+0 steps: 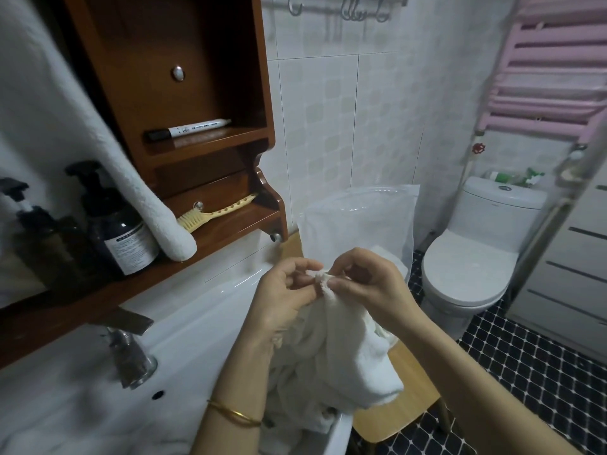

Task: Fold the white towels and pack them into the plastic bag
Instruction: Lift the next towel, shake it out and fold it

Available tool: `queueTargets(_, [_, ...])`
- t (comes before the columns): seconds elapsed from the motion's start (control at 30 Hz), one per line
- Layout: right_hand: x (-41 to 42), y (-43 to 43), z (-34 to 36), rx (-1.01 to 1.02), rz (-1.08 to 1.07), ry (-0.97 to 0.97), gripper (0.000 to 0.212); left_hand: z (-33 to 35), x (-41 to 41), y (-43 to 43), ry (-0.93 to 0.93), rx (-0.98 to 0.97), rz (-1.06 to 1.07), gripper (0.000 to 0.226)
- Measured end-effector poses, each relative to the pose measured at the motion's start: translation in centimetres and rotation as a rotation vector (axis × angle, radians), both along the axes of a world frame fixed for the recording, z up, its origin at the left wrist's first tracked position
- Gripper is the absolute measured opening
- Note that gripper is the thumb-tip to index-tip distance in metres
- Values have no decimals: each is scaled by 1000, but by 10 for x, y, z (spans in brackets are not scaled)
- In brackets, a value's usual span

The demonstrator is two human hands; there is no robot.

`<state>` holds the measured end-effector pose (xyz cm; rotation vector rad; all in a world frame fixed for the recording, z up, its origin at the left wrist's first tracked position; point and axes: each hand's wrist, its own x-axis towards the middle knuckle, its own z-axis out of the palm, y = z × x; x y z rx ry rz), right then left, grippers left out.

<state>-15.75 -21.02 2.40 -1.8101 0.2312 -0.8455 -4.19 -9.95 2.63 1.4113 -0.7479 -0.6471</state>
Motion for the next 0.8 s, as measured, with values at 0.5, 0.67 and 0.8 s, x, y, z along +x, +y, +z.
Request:
queueTargets(0.5, [-2, -6, -4, 54, 60, -38, 9, -5, 1, 5, 407, -114, -307, 27])
queueTargets(0.67, [-2, -7, -5, 27, 68, -18, 9, -8, 1, 2, 432, -139, -258, 23])
queueTargets(0.8, [-1, -8, -6, 21, 75, -12, 14, -7, 0, 1, 426, -140, -232, 21])
